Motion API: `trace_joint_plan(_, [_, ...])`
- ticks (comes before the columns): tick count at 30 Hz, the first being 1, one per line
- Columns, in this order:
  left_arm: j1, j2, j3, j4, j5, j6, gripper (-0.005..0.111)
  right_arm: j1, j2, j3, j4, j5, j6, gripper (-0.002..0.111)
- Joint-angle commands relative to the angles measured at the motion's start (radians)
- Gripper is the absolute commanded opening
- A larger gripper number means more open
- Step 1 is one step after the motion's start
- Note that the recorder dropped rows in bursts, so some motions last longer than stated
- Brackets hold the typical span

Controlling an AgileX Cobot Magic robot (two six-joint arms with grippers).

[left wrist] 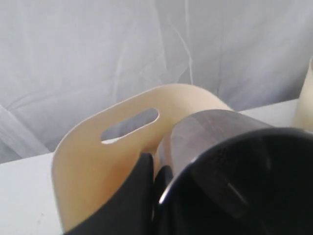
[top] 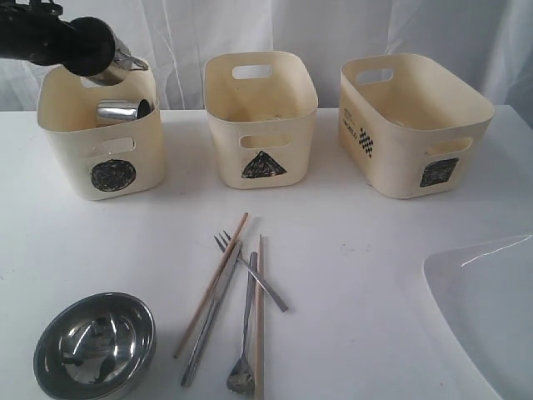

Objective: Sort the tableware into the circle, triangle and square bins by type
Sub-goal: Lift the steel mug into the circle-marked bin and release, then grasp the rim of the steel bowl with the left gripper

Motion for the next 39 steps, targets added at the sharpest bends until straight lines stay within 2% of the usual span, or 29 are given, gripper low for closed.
trace_joint_plan(1, [0.009, 0.016, -0.005, 0.045, 0.110, 0.063, 0.016, 0.001, -0.005, -0.001, 0.000, -0.006, 0.004, 0.000])
trace_joint_plan(5, [0.007, 0.039, -0.005, 0.047, 0.235, 0.062, 0.038, 0.001, -0.005, -0.001, 0.000, -0.006, 0.004, 0.000])
trace_joint_plan(9, [0.007, 0.039, -0.005, 0.047, 0.272, 0.047, 0.054, 0.001, -0.005, -0.001, 0.000, -0.006, 0.004, 0.000])
trace_joint_plan(12, [0.007, 0.021, -0.005, 0.047, 0.285, -0.015, 0.056, 0.001, -0.005, -0.001, 0.000, -0.006, 0.004, 0.000])
trace_joint_plan(16, [0.009, -0.072, -0.005, 0.084, 0.338, -0.017, 0.055, 0.001, -0.005, -0.001, 0.000, -0.006, 0.004, 0.000])
trace_joint_plan(18, [0.009, -0.169, -0.005, 0.109, 0.479, -0.029, 0.053, 0.001, -0.005, -0.001, 0.000, -0.006, 0.004, 0.000])
trace_joint_plan(19, [0.009, -0.223, -0.005, 0.109, 0.632, -0.041, 0.048, 0.001, -0.005, -0.001, 0.000, -0.006, 0.004, 0.000])
trace_joint_plan(20, [0.009, -0.256, -0.005, 0.111, 0.731, -0.025, 0.045, 0.001, -0.005, -0.001, 0.000, -0.006, 0.004, 0.000])
trace_joint_plan(21, [0.009, -0.287, -0.005, 0.111, 0.935, 0.009, 0.038, 0.001, -0.005, -0.001, 0.000, -0.006, 0.004, 0.000])
trace_joint_plan(23, [0.009, -0.295, 0.003, 0.099, 1.227, 0.043, 0.027, 0.001, -0.005, -0.001, 0.000, -0.006, 0.004, 0.000])
trace_joint_plan(26, [0.007, -0.283, 0.126, 0.026, 1.227, 0.086, 0.020, 0.001, -0.005, -0.001, 0.000, -0.006, 0.004, 0.000])
trace_joint_plan(30, [0.007, -0.261, 0.270, -0.014, 1.227, 0.118, 0.020, 0.001, -0.005, -0.001, 0.000, -0.006, 0.004, 0.000])
trace_joint_plan(33, [0.007, -0.256, 0.391, 0.028, 1.227, 0.118, 0.020, 0.001, -0.005, -0.001, 0.000, -0.006, 0.004, 0.000])
trace_joint_plan(37, [0.007, -0.256, 0.470, 0.051, 1.165, 0.179, 0.020, 0.001, -0.005, -0.001, 0.000, -0.006, 0.004, 0.000])
trace_joint_plan(39, [0.007, -0.256, 0.503, 0.028, 1.156, 0.207, 0.027, 0.001, -0.005, -0.001, 0.000, -0.006, 0.004, 0.000])
